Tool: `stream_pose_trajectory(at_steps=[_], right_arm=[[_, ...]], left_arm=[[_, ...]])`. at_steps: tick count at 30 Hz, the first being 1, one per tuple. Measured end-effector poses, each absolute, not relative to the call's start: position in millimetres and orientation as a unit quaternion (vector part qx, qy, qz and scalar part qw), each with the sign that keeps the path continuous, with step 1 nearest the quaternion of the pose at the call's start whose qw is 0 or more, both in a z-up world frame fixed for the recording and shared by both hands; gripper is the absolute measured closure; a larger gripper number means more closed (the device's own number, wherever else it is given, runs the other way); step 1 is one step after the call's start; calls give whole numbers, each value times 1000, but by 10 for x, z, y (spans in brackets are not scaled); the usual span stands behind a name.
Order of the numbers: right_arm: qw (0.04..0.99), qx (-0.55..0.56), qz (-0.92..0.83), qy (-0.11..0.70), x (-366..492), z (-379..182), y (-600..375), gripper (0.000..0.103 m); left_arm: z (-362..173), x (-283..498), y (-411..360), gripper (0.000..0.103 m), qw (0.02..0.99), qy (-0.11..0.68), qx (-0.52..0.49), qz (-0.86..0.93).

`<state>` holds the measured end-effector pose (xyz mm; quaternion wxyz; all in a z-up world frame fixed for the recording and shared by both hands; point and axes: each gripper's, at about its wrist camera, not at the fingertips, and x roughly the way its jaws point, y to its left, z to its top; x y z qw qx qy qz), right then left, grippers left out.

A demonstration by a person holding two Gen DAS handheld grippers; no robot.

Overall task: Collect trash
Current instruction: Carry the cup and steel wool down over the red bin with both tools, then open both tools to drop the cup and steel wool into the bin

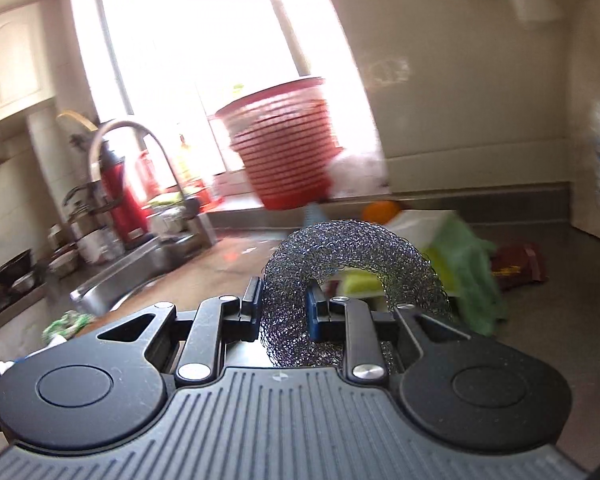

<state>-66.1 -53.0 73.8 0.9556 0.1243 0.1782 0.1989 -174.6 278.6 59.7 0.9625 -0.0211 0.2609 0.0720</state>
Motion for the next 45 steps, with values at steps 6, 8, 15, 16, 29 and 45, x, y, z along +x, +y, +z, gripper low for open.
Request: stream_pose_trajectory(at_steps=[6, 8, 15, 16, 29, 45], right_arm=[[933, 113, 280, 197, -783, 883, 50, 77], [921, 111, 311, 208, -819, 901, 263, 77], [864, 96, 420, 260, -860, 838, 1126, 77], [856, 94, 431, 269, -836, 814, 1252, 77], [750, 76, 520, 403, -693, 267, 2392, 76], [708, 93, 490, 499, -521, -119, 2636, 71]], left_arm=[[453, -1982, 3270, 35, 950, 281, -33, 134], [386, -2046, 3414, 35, 944, 289, -37, 154], [137, -2193, 3880, 35, 919, 319, -52, 224], [94, -2202, 3941, 35, 916, 324, -54, 233], [-379, -2139, 4406, 35, 881, 376, -86, 274], [-683, -1969, 4605, 35, 868, 413, -94, 260]])
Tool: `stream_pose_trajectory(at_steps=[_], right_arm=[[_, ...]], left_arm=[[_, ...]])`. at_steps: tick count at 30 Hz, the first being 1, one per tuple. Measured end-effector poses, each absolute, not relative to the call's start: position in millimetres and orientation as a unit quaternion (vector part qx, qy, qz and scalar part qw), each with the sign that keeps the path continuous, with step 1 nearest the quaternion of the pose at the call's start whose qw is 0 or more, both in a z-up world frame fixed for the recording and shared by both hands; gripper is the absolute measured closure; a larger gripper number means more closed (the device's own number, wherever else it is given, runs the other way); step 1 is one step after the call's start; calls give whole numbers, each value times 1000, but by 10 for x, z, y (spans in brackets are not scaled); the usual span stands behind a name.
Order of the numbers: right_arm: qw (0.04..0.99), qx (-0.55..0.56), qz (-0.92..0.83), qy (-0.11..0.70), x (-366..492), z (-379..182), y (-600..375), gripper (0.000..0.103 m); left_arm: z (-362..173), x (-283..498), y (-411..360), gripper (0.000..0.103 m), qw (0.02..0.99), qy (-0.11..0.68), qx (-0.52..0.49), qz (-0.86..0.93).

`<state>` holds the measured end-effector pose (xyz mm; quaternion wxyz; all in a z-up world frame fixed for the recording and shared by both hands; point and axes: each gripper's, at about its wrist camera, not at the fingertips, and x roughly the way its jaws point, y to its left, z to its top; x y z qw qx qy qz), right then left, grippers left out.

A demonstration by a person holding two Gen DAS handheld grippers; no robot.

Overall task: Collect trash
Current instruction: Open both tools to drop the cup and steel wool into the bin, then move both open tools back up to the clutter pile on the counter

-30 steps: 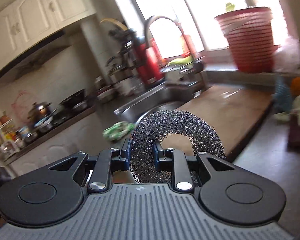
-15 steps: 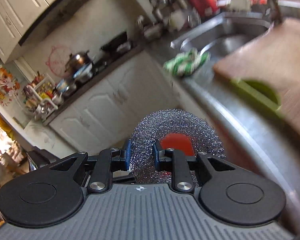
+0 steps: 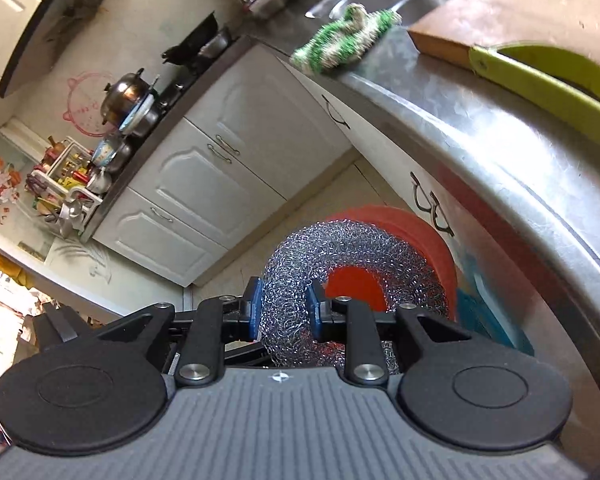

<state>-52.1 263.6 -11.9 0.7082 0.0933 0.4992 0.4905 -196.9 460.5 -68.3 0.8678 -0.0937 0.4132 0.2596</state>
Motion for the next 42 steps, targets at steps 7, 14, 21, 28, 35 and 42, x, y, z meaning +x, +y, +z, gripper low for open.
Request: stream_pose_trajectory(at_steps=[7, 14, 21, 28, 35, 42], right_arm=[[714, 94, 477, 505, -589, -136, 2632, 54], [734, 91, 472, 480, -635, -52, 2539, 35], [754, 89, 465, 455, -694, 50, 2354, 28], [779, 70, 460, 421, -796, 163, 2203, 10], [805, 50, 449, 384, -828, 256, 1985, 3], [826, 61, 425, 365, -784, 294, 1839, 3]], left_arm=[[-716, -1915, 4629, 21, 862, 429, -83, 256], [-627, -1915, 4676, 10, 861, 430, -77, 262], [-481, -1892, 4639, 4, 865, 424, -67, 261], [-377, -1869, 4564, 4, 870, 416, -63, 257], [-280, -1811, 4404, 4, 876, 412, -51, 246], [-139, -1704, 4197, 4, 887, 401, -34, 227]])
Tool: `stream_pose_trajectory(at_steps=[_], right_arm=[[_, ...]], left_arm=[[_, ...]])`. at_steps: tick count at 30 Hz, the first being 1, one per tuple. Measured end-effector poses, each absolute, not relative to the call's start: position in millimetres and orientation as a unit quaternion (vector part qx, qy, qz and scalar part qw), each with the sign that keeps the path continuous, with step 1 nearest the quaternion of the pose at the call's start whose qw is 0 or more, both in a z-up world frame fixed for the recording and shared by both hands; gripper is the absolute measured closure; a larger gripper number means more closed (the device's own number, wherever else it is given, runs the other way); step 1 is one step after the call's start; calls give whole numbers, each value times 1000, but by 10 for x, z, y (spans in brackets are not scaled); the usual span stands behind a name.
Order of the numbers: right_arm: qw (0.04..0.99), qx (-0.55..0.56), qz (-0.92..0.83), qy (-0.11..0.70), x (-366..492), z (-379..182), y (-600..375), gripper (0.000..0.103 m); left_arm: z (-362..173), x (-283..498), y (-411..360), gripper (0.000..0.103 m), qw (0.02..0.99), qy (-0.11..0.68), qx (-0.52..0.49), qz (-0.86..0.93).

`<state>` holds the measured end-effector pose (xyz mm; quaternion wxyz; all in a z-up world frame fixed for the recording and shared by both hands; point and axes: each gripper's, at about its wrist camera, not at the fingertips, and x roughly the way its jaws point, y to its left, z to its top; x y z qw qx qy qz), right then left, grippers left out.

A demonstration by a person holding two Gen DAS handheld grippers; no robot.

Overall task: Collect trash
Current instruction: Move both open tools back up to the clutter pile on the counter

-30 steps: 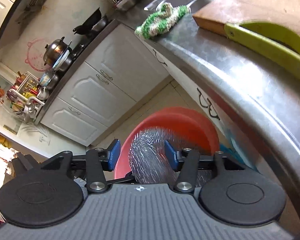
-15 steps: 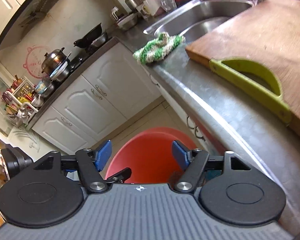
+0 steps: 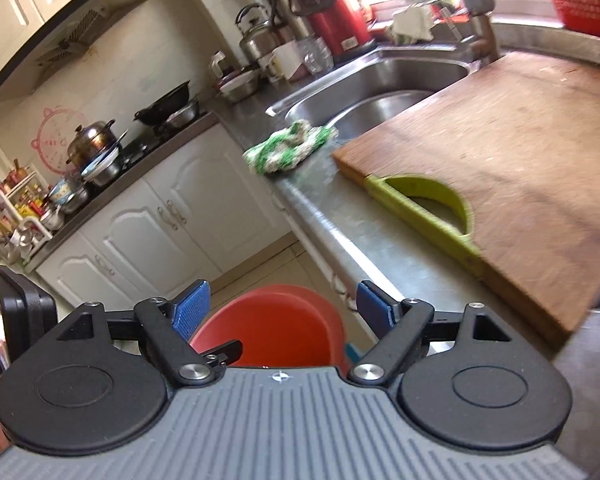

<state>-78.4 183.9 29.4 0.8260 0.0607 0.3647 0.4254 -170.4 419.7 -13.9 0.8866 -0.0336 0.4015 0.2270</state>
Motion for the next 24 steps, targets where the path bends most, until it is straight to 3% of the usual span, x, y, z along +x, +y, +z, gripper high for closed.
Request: stream_pose_trajectory(at_steps=[24], right_arm=[[918, 107, 275, 263, -824, 449, 725, 2]], left_arm=[[356, -1406, 3214, 4, 922, 362, 9, 135]])
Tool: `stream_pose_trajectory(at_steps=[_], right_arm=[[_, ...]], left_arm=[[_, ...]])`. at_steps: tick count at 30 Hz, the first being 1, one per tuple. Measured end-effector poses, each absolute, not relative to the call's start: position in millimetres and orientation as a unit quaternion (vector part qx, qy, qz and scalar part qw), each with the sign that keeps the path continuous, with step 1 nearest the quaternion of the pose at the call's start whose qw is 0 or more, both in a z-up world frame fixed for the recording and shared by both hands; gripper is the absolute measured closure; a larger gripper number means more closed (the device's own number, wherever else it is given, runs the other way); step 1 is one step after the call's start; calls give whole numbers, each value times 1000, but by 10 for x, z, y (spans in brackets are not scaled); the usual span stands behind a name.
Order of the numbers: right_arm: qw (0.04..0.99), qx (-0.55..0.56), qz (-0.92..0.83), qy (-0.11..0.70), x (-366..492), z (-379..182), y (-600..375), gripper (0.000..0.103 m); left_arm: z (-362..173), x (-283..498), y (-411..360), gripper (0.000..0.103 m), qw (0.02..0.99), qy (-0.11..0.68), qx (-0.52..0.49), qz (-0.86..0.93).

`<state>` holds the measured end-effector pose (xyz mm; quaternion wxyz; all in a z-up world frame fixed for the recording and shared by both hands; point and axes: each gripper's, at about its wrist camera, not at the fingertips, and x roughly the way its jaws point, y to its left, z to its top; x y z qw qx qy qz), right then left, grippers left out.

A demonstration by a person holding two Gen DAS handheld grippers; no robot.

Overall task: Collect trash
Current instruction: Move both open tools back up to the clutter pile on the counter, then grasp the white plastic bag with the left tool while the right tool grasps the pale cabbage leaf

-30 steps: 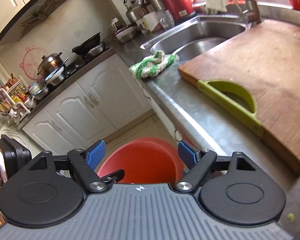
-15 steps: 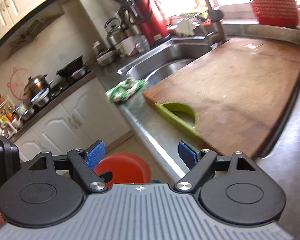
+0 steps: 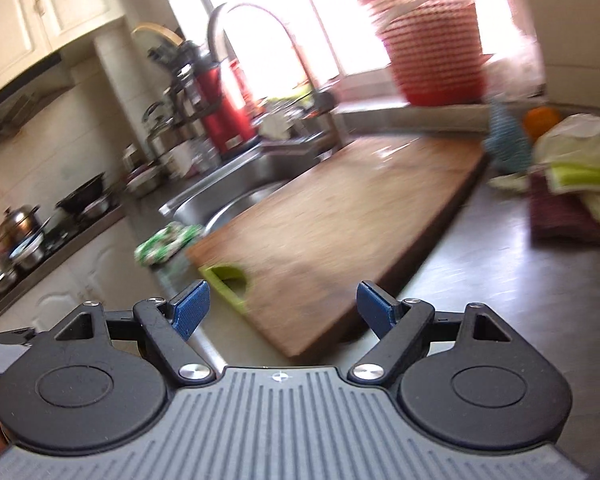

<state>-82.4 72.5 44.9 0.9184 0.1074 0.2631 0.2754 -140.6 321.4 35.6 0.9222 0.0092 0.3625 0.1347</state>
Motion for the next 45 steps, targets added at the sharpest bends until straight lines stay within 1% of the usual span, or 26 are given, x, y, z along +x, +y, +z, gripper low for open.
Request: stream_pose_trajectory(at_steps=[9, 15, 20, 24, 26, 29, 31, 32, 36, 38, 39, 41, 42, 45], right_arm=[[949, 136, 171, 228, -810, 403, -50, 2], [959, 140, 100, 226, -643, 292, -496, 2], [961, 127, 75, 234, -380, 197, -768, 7], [957, 120, 79, 254, -121, 117, -845, 20], [953, 125, 89, 261, -39, 79, -955, 20], [948, 135, 103, 268, 14, 8, -1079, 24], [944, 143, 114, 276, 69, -45, -1114, 31], [943, 142, 117, 278, 69, -64, -1145, 32], [943, 133, 117, 283, 107, -92, -1174, 45], [944, 125, 117, 283, 111, -87, -1189, 51], [943, 126, 117, 285, 122, -99, -1204, 55], [941, 138, 119, 284, 106, -91, -1251, 59], [941, 142, 119, 284, 105, -95, -1265, 63], [941, 143, 116, 283, 108, -98, -1264, 68]], left_arm=[[560, -1310, 2705, 4, 936, 343, 16, 78], [657, -1263, 2427, 4, 941, 334, 15, 43], [735, -1187, 2214, 4, 945, 327, 13, 14], [805, -1114, 2038, 4, 948, 318, 9, -18], [836, -1065, 1962, 4, 949, 312, 7, -34], [867, -955, 1850, 4, 950, 307, 3, -52], [897, -849, 1777, 4, 951, 303, 0, -65], [912, -793, 1732, 4, 951, 301, -2, -71], [989, -533, 1514, 4, 954, 283, -3, -95], [1015, -376, 1366, 4, 954, 274, 4, -119], [1020, -295, 1289, 4, 954, 271, 9, -131], [1020, -126, 1130, 4, 952, 262, 18, -154], [1016, -37, 1053, 4, 951, 260, 21, -165], [972, 254, 830, 4, 942, 264, 25, -207]])
